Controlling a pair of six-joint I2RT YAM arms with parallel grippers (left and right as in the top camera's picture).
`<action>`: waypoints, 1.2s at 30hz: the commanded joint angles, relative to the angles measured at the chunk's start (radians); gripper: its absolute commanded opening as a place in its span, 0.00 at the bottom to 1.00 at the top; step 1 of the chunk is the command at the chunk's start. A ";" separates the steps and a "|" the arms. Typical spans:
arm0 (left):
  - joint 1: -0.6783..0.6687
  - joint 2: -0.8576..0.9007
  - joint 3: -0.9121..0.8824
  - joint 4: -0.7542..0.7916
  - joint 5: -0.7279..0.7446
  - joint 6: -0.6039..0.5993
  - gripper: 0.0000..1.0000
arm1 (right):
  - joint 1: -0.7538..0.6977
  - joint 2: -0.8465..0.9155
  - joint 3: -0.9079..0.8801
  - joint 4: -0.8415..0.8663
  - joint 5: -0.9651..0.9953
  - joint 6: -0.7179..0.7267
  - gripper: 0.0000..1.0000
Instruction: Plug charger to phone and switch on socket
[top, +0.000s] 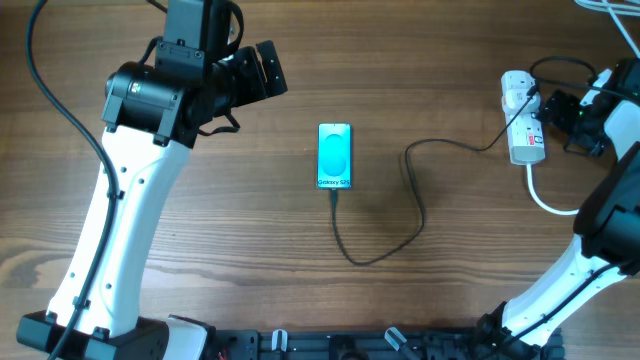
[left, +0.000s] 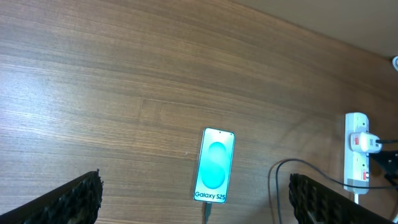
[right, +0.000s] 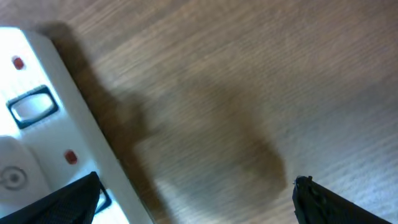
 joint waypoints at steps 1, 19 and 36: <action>-0.001 0.003 -0.006 -0.001 -0.017 -0.009 1.00 | 0.009 0.029 -0.013 -0.005 -0.054 -0.005 1.00; -0.003 0.003 -0.006 -0.001 -0.017 -0.009 1.00 | 0.011 0.029 -0.013 -0.032 -0.125 -0.016 1.00; -0.003 0.003 -0.006 -0.001 -0.017 -0.009 1.00 | 0.014 -0.018 -0.006 -0.050 -0.144 -0.003 1.00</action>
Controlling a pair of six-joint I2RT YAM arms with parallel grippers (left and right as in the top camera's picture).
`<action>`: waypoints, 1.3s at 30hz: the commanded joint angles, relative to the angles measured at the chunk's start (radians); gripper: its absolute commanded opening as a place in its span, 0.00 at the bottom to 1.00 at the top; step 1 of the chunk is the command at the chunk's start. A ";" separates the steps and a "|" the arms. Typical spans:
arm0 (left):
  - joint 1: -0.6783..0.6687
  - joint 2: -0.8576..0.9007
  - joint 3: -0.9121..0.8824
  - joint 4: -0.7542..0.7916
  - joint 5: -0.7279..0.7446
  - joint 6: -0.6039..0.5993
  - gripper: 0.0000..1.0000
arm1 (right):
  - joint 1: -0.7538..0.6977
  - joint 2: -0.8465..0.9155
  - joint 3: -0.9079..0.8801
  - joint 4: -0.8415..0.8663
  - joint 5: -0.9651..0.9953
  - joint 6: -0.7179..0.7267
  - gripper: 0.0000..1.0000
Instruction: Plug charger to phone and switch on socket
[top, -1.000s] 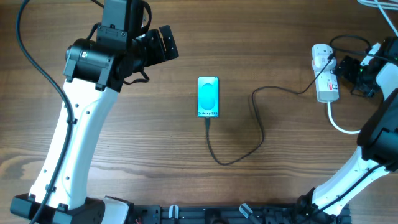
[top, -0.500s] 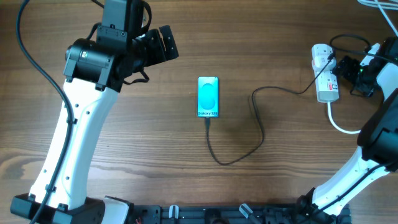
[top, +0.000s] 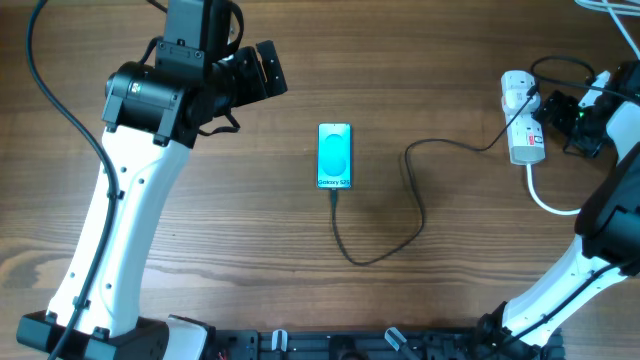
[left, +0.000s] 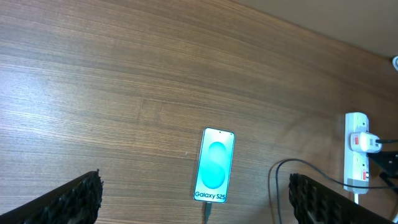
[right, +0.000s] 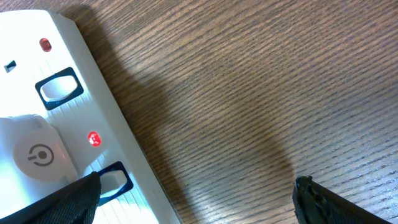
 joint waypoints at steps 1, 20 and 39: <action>-0.003 0.003 -0.006 -0.001 -0.017 -0.009 1.00 | 0.020 -0.042 -0.006 -0.034 -0.013 0.018 1.00; -0.003 0.003 -0.006 -0.001 -0.017 -0.009 1.00 | 0.216 -0.867 -0.212 -0.301 0.087 0.050 1.00; -0.003 0.003 -0.006 -0.001 -0.017 -0.009 1.00 | 0.285 -1.378 -0.510 -0.417 0.086 0.136 1.00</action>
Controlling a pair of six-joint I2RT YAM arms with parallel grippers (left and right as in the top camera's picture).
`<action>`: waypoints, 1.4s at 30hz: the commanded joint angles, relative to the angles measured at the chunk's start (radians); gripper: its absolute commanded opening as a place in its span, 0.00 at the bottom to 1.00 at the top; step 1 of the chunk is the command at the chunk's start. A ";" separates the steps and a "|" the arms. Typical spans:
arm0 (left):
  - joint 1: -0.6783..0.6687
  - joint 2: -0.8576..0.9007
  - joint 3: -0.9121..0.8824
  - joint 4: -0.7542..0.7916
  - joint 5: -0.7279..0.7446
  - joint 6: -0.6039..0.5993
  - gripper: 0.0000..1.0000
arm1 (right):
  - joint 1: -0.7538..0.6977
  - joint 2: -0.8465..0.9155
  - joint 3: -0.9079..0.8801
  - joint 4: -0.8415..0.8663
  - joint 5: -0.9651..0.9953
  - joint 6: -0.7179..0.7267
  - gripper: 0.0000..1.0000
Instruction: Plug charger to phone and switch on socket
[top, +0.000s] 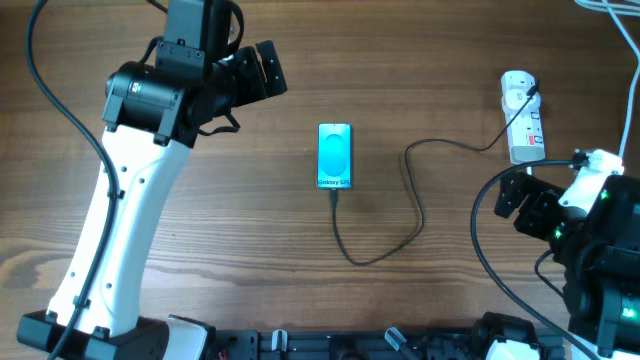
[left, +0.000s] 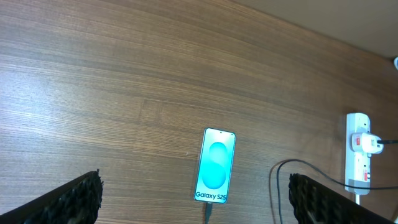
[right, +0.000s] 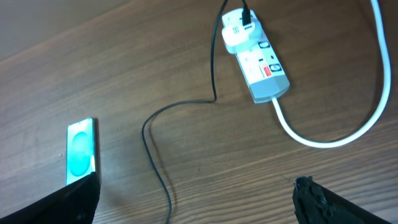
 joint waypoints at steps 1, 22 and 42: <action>-0.003 0.002 -0.005 -0.001 -0.013 -0.009 1.00 | 0.003 0.018 -0.006 -0.001 0.010 0.011 1.00; -0.003 0.002 -0.005 -0.001 -0.013 -0.009 1.00 | 0.159 -0.416 -0.439 0.530 -0.137 -0.255 1.00; -0.003 0.002 -0.006 -0.001 -0.013 -0.009 1.00 | 0.227 -0.734 -0.935 0.906 -0.093 -0.204 1.00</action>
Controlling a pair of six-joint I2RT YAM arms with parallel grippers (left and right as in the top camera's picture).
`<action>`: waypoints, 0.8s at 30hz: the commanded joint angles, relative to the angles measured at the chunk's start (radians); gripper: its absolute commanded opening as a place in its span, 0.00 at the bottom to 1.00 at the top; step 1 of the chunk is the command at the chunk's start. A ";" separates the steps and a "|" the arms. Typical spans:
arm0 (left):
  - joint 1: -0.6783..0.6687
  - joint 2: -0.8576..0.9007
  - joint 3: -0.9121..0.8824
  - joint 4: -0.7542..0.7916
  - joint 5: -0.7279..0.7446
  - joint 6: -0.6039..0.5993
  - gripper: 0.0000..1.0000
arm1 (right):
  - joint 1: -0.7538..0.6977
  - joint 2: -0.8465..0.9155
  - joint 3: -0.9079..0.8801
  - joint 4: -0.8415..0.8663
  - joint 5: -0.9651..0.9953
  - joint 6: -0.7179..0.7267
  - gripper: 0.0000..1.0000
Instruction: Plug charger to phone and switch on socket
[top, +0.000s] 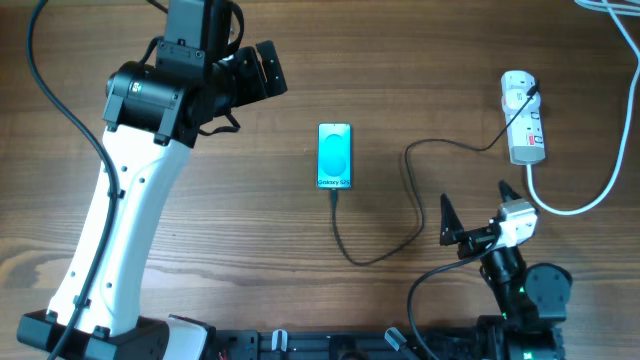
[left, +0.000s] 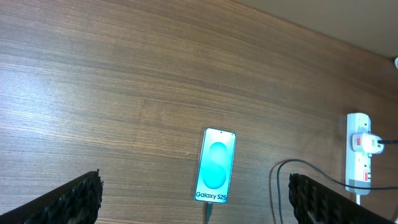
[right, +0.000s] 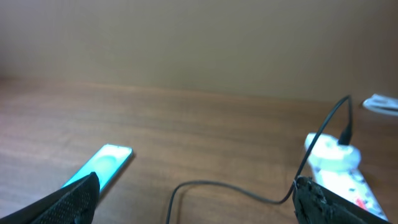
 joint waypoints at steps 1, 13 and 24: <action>-0.003 0.001 -0.005 -0.001 -0.013 -0.008 1.00 | 0.006 -0.016 -0.032 0.049 0.034 0.013 1.00; -0.003 0.001 -0.005 -0.001 -0.013 -0.008 1.00 | 0.006 -0.016 -0.079 0.143 0.147 -0.059 1.00; -0.003 0.001 -0.005 -0.001 -0.013 -0.008 1.00 | 0.006 -0.016 -0.078 0.140 0.180 -0.003 1.00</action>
